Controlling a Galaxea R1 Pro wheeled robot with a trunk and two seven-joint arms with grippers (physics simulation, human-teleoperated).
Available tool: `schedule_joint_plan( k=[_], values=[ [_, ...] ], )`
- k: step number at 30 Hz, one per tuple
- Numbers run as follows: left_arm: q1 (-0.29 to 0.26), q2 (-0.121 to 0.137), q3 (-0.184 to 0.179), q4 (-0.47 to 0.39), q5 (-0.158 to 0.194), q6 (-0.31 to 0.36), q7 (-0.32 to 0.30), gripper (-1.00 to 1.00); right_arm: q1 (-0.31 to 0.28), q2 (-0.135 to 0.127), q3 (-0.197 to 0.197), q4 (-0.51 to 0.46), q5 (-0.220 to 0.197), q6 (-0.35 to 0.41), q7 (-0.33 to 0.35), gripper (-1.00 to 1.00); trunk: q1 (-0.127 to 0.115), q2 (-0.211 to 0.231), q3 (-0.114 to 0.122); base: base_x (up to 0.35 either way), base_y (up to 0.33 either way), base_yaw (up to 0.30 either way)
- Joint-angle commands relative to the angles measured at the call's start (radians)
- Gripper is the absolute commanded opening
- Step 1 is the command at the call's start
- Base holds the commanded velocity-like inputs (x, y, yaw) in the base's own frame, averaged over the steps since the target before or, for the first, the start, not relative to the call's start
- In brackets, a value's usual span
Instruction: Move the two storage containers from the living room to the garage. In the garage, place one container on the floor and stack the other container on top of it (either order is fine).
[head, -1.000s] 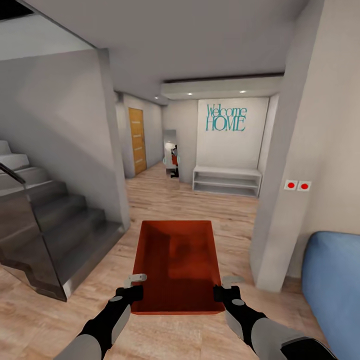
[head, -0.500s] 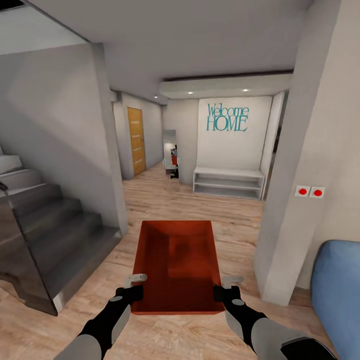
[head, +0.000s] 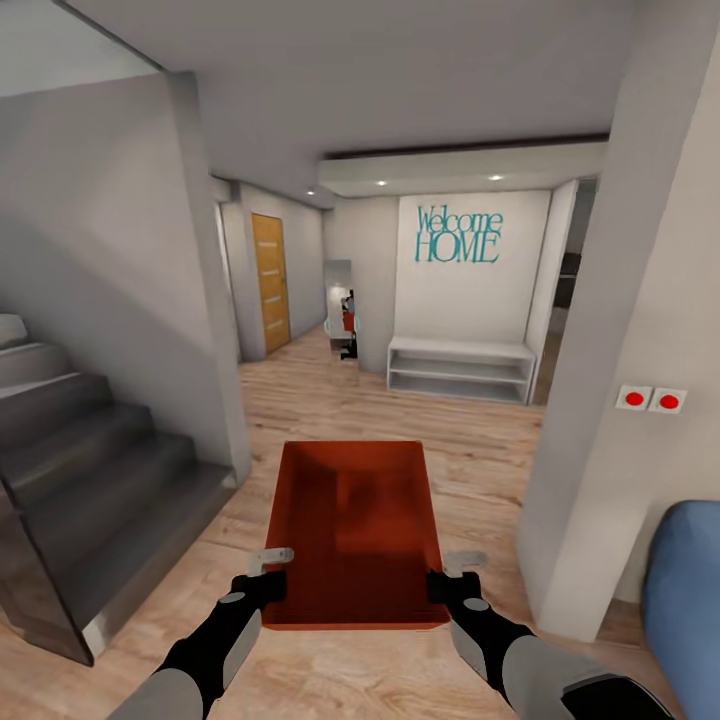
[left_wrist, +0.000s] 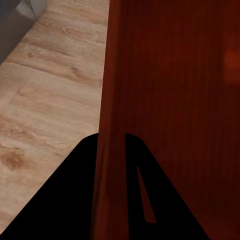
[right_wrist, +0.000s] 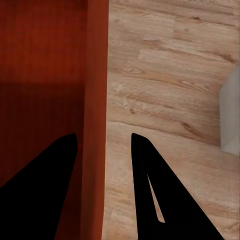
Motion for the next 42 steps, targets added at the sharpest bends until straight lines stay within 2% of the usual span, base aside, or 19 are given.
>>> schedule_joint_plan(
  k=[1, 42],
  values=[
    [0.0, -0.001, 0.021, 0.0, 0.033, 0.006, 0.008, -1.0, 0.0, 0.003, -0.035, -0.003, 0.002, -0.014, -0.001, -1.0, 0.001, -0.001, 0.0, 0.322, 0.0, 0.0],
    [0.0, -0.001, 0.021, -0.001, 0.032, 0.006, 0.008, -1.0, 0.0, 0.004, -0.035, -0.003, 0.002, -0.016, -0.001, -1.0, 0.001, -0.001, 0.0, 0.322, 0.0, -0.021]
  ],
)
